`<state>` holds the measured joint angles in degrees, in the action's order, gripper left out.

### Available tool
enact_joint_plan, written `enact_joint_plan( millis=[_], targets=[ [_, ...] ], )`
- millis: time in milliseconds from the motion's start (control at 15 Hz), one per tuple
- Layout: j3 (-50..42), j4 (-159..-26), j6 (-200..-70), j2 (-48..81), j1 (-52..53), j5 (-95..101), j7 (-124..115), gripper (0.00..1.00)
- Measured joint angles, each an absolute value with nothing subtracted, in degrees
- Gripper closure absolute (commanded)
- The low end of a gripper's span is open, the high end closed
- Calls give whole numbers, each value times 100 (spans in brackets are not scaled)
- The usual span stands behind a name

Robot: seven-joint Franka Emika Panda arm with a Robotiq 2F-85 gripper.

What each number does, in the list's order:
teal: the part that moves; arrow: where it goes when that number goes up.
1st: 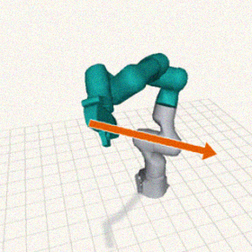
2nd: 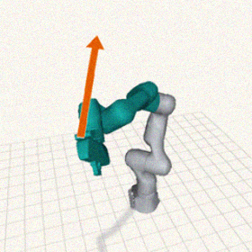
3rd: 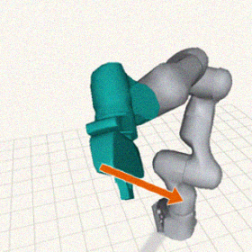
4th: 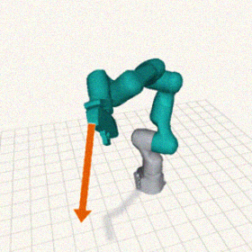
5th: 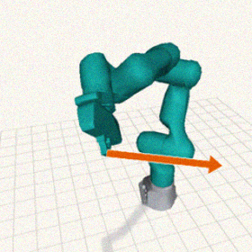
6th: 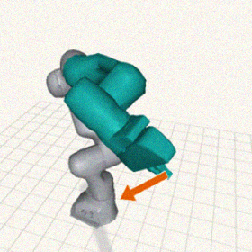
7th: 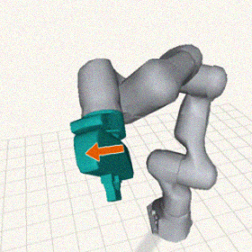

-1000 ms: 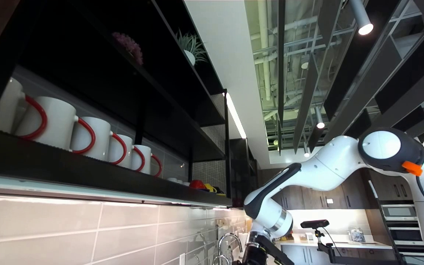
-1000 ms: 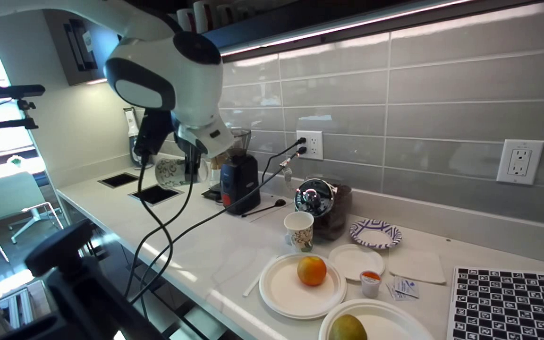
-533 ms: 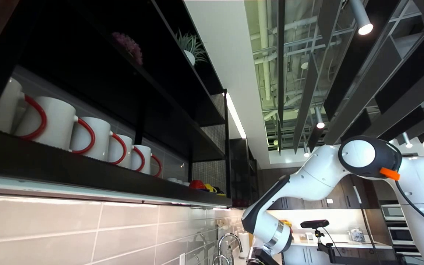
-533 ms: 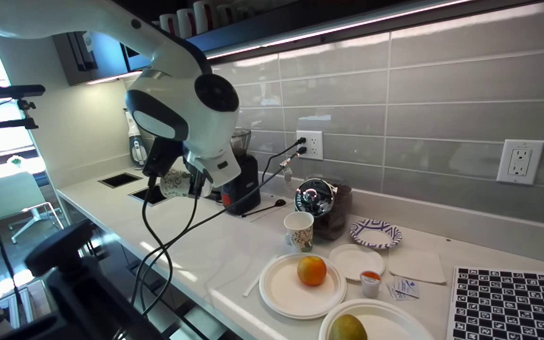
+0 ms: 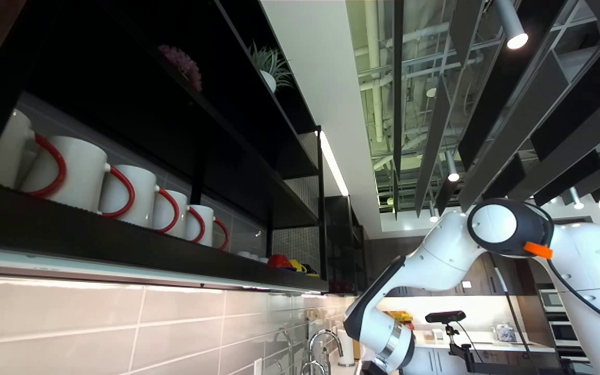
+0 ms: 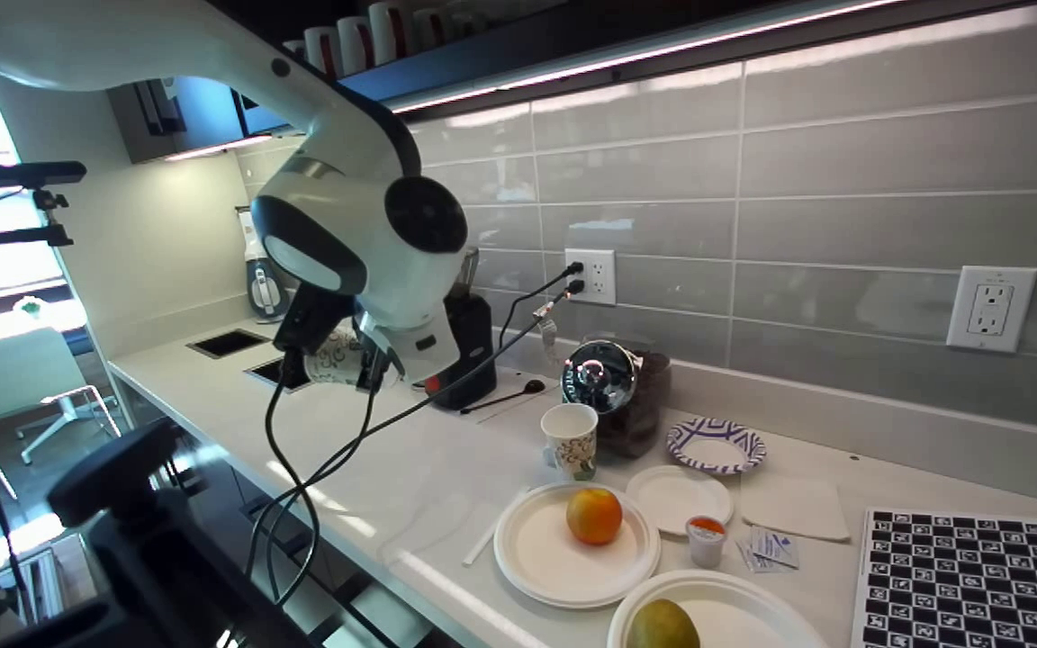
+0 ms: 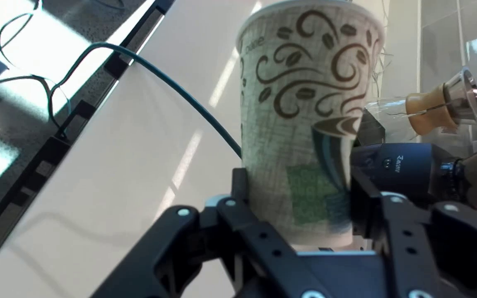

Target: Put the cup on the countertop

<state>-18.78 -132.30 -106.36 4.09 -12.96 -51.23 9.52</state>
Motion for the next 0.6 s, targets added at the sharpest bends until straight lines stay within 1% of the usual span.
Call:
enact_joint_plan(
  millis=[600],
  targets=[
    [-1855, -12807, -9071, 2069, -1985, -6041, 1240, 66]
  ],
)
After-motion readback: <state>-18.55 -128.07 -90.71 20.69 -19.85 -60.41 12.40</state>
